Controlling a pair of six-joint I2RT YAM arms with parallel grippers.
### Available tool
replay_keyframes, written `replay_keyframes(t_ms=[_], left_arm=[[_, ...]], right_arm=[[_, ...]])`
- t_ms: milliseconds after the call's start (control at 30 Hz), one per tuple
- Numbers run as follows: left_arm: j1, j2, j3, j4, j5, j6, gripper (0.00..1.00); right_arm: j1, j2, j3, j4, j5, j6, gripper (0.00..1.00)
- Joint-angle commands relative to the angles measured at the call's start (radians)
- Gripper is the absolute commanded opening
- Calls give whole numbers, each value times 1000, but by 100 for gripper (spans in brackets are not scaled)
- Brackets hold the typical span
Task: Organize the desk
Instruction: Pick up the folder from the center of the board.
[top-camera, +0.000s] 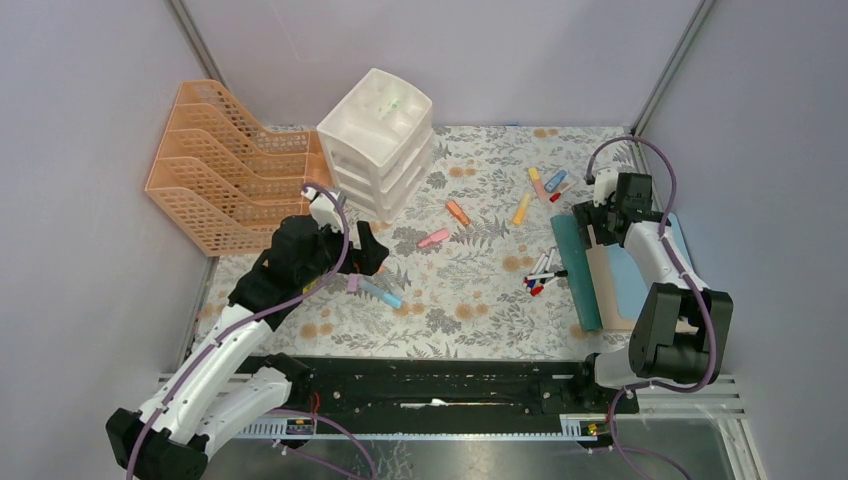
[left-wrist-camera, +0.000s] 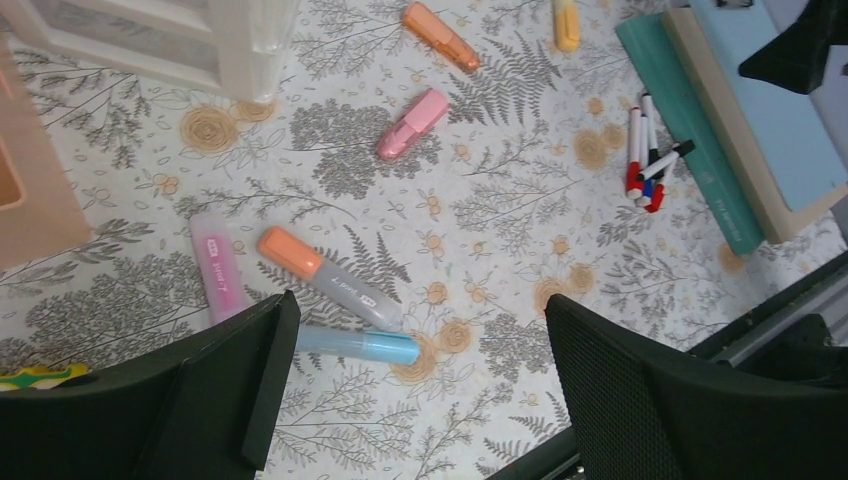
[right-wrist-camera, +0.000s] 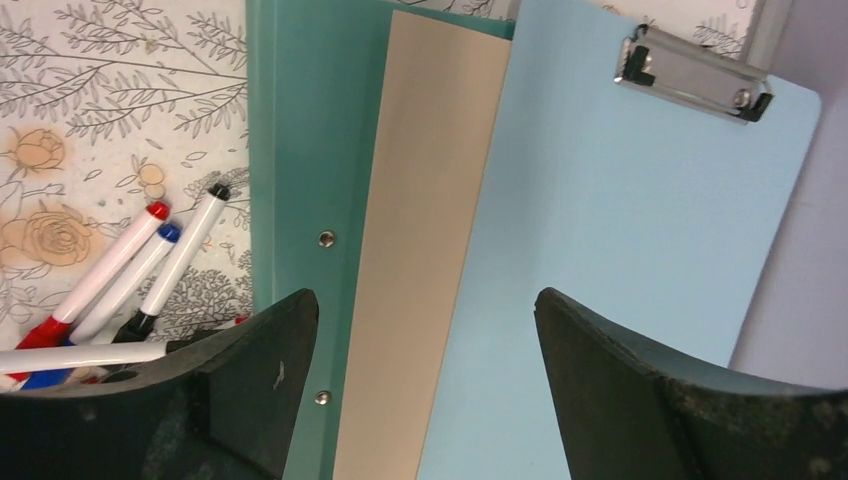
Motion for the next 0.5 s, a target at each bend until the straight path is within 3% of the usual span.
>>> replay_keyframes(t_ms=[0,200,467], left_arm=[[29,-9,-19,34,-55,52,99],[128,28,-13,37,8,47,99],[190,50,-18,58,83,28,99]], right_arm=[[-3,-25,20,-58,-60,43,84],[15,50,33,-76,-45,40,65],[132,94,-43,9,204,0,65]])
